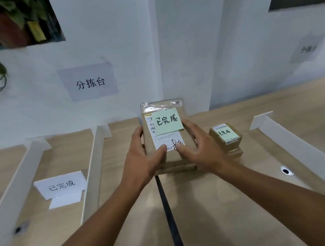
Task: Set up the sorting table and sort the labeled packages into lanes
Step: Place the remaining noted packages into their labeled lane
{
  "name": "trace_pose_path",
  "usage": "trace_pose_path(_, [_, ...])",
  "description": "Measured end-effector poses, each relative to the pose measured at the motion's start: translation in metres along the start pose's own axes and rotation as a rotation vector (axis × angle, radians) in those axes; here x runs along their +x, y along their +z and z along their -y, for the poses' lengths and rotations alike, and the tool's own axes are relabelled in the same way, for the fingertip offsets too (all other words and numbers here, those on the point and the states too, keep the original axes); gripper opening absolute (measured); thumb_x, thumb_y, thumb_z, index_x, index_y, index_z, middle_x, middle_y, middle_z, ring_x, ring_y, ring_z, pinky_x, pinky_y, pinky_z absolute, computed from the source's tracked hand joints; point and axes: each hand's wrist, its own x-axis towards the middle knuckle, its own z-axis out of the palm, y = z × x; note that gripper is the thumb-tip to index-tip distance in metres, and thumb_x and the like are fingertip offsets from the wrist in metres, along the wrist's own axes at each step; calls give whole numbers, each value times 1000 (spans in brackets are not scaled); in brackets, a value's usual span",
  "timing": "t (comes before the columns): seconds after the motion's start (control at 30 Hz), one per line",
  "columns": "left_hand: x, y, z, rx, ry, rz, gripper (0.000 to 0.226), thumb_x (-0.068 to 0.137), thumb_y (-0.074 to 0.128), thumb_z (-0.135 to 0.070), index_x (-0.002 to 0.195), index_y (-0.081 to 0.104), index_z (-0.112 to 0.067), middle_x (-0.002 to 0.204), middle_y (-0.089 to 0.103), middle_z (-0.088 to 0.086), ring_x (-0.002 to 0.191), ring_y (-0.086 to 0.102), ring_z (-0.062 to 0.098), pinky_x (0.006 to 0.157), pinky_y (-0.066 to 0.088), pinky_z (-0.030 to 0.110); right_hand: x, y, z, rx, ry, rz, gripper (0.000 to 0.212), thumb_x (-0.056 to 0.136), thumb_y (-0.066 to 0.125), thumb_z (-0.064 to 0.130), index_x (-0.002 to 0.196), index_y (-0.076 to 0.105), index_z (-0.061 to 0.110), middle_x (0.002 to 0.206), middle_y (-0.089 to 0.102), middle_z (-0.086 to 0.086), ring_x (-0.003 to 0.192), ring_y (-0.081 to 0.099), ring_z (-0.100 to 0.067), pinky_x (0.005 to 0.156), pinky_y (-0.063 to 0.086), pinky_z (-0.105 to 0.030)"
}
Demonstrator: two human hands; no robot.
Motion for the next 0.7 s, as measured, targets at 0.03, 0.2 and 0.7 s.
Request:
trace_pose_path(0.03, [-17,-11,-5,-1,3,-15,83,80,71,-55,150,26,-45,123,50,-45,107,49,-26,80,49,14,-14,2,12,23,-26,1,75,89,67,48,154,30,40,149,47,17,135,43,-3,108,44,-34])
trace_pose_path(0.2, [-129,-62,-35,50,66,-78,80,80,74,-52,148,33,-44,137,43,-36,124,46,-13,87,38,-1,-100,18,62,81,-97,46,81,83,61,60,154,24,45,148,38,12,131,37,-1,101,40,-24])
trace_pose_path(0.7, [-414,-197,-62,196,-120,-304,86,83,72,-55,152,21,-50,148,45,-29,130,50,-2,99,54,41,-313,104,202,280,-292,257,83,88,77,26,158,31,26,134,38,16,126,41,18,95,28,4])
